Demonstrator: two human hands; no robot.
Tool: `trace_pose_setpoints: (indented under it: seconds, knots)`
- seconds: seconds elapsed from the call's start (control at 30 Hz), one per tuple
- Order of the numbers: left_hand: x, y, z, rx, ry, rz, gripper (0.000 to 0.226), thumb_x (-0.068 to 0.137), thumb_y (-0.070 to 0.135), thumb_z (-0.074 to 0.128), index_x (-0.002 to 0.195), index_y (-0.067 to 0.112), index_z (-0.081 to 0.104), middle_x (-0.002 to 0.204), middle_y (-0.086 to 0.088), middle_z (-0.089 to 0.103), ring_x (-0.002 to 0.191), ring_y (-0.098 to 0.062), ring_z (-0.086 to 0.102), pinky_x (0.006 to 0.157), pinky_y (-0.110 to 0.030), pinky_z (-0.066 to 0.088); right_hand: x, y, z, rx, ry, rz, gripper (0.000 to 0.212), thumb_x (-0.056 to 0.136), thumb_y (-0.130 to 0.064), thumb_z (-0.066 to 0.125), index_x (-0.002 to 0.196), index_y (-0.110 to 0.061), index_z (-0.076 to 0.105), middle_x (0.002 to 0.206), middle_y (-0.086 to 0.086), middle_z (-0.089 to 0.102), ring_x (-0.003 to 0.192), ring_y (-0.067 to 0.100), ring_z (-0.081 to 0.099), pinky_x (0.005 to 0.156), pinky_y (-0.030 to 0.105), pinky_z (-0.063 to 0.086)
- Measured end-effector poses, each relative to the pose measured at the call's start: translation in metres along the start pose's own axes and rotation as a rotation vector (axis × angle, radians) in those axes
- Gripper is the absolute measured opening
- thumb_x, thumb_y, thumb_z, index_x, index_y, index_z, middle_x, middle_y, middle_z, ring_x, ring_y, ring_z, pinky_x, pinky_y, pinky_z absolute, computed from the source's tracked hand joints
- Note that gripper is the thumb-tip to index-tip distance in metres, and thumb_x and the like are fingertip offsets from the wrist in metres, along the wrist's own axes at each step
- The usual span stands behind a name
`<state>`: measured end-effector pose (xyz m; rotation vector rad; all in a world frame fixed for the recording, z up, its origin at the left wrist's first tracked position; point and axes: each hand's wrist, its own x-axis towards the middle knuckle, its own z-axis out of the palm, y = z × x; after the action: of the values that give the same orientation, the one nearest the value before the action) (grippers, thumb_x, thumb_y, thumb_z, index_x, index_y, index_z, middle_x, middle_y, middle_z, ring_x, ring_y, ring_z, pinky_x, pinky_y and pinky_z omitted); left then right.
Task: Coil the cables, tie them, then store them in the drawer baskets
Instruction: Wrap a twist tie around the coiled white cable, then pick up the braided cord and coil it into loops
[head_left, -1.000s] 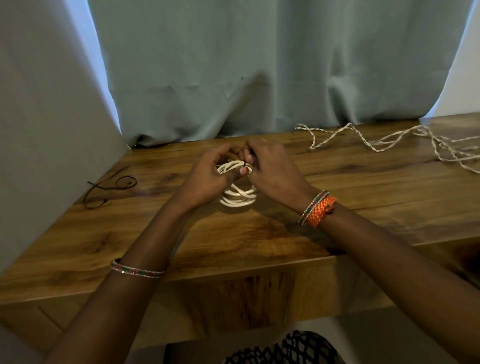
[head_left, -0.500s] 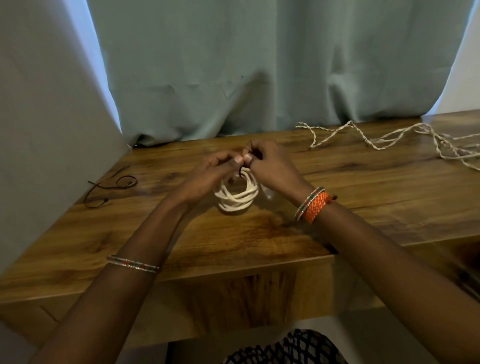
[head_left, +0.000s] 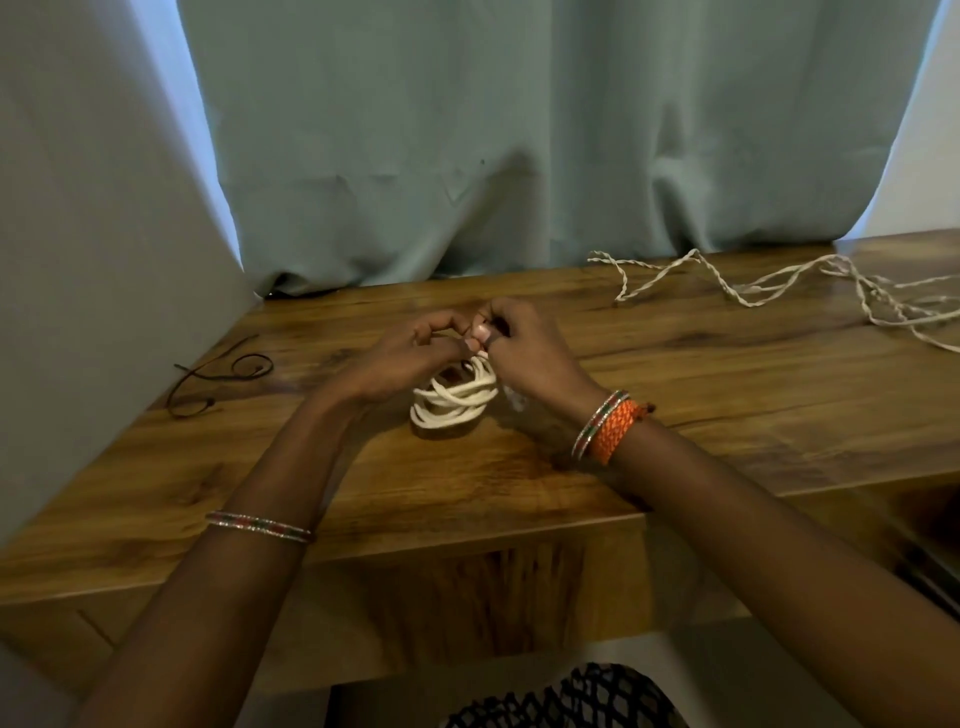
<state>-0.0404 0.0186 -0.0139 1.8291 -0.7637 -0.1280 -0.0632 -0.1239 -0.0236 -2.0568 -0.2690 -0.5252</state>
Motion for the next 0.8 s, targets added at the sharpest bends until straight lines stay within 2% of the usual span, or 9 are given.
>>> trace_pose_setpoints:
  seconds: [0.07, 0.13, 0.27, 0.37, 0.43, 0.6, 0.67, 0.73, 0.8]
  knots:
    - [-0.005, 0.002, -0.010, -0.044, 0.058, -0.025, 0.006, 0.092, 0.008, 0.052, 0.091, 0.012, 0.056, 0.081, -0.002, 0.065, 0.068, -0.010, 0.060, 0.058, -0.016, 0.049, 0.008, -0.009, 0.002, 0.099, -0.050, 0.070, 0.013, 0.093, -0.010, 0.052, 0.093, -0.002, 0.062, 0.089, 0.010, 0.066, 0.081, 0.018, 0.061, 0.073, 0.031, 0.050]
    - [-0.010, 0.002, -0.021, -0.088, 0.183, -0.062, 0.011, 0.091, 0.009, 0.054, 0.084, 0.018, 0.054, 0.064, 0.007, 0.066, 0.052, -0.003, 0.059, 0.048, -0.016, 0.047, 0.011, -0.021, 0.001, 0.167, -0.077, 0.102, 0.018, 0.096, -0.016, 0.051, 0.100, -0.002, 0.062, 0.097, 0.012, 0.067, 0.086, 0.022, 0.062, 0.077, 0.037, 0.051]
    - [-0.027, -0.007, -0.049, -0.058, 0.486, -0.114, 0.013, 0.087, 0.017, 0.062, 0.078, 0.021, 0.054, 0.057, 0.009, 0.066, 0.049, -0.001, 0.059, 0.052, -0.018, 0.045, 0.006, -0.041, 0.010, 0.201, -0.363, 0.202, 0.023, 0.092, -0.035, 0.058, 0.092, -0.013, 0.064, 0.090, 0.006, 0.068, 0.078, 0.017, 0.064, 0.068, 0.032, 0.051]
    - [-0.048, -0.010, -0.066, -0.076, 0.558, -0.181, 0.011, 0.087, 0.020, 0.064, 0.081, 0.019, 0.055, 0.051, 0.011, 0.065, 0.044, 0.001, 0.057, 0.043, -0.012, 0.043, 0.006, -0.050, 0.034, 0.351, -0.541, 0.313, 0.016, 0.089, -0.024, 0.064, 0.092, -0.008, 0.065, 0.086, 0.010, 0.068, 0.072, 0.018, 0.066, 0.066, 0.030, 0.057]
    - [-0.063, -0.010, -0.079, -0.082, 0.574, -0.248, 0.009, 0.089, 0.024, 0.060, 0.082, 0.019, 0.056, 0.053, 0.009, 0.065, 0.044, 0.000, 0.057, 0.046, -0.013, 0.045, 0.009, -0.057, 0.052, 0.525, -0.584, 0.352, 0.014, 0.089, -0.014, 0.063, 0.095, -0.001, 0.063, 0.084, 0.012, 0.068, 0.067, 0.016, 0.065, 0.065, 0.026, 0.058]
    - [-0.108, -0.011, -0.129, -0.057, 0.729, -0.345, 0.025, 0.099, 0.031, 0.042, 0.086, 0.019, 0.060, 0.084, -0.004, 0.062, 0.066, -0.013, 0.055, 0.051, -0.019, 0.039, 0.014, -0.083, 0.106, 0.760, -0.757, 0.523, 0.008, 0.092, -0.003, 0.054, 0.088, -0.001, 0.060, 0.073, 0.009, 0.068, 0.059, 0.014, 0.068, 0.059, 0.025, 0.058]
    - [-0.130, -0.010, -0.147, -0.039, 0.824, -0.388, 0.026, 0.100, 0.033, 0.036, 0.098, 0.019, 0.058, 0.092, -0.002, 0.063, 0.080, -0.016, 0.058, 0.066, -0.024, 0.042, 0.014, -0.094, 0.128, 0.767, -0.832, 0.557, 0.009, 0.093, -0.003, 0.052, 0.089, -0.001, 0.059, 0.069, 0.009, 0.069, 0.056, 0.015, 0.068, 0.058, 0.026, 0.057]
    - [-0.148, -0.010, -0.158, -0.027, 0.863, -0.380, 0.028, 0.101, 0.031, 0.033, 0.109, 0.018, 0.056, 0.103, -0.004, 0.063, 0.096, -0.019, 0.058, 0.083, -0.032, 0.044, 0.014, -0.103, 0.147, 0.775, -0.882, 0.566, 0.007, 0.093, -0.003, 0.052, 0.093, 0.001, 0.058, 0.080, 0.013, 0.067, 0.060, 0.016, 0.068, 0.059, 0.027, 0.058]
    - [-0.159, -0.010, -0.157, 0.013, 0.825, -0.323, 0.029, 0.102, 0.025, 0.033, 0.115, 0.014, 0.056, 0.109, -0.008, 0.061, 0.100, -0.019, 0.055, 0.080, -0.027, 0.044, 0.013, -0.109, 0.160, 0.778, -0.905, 0.570, 0.012, 0.092, -0.003, 0.055, 0.103, 0.002, 0.057, 0.096, 0.015, 0.063, 0.073, 0.019, 0.067, 0.062, 0.029, 0.058]
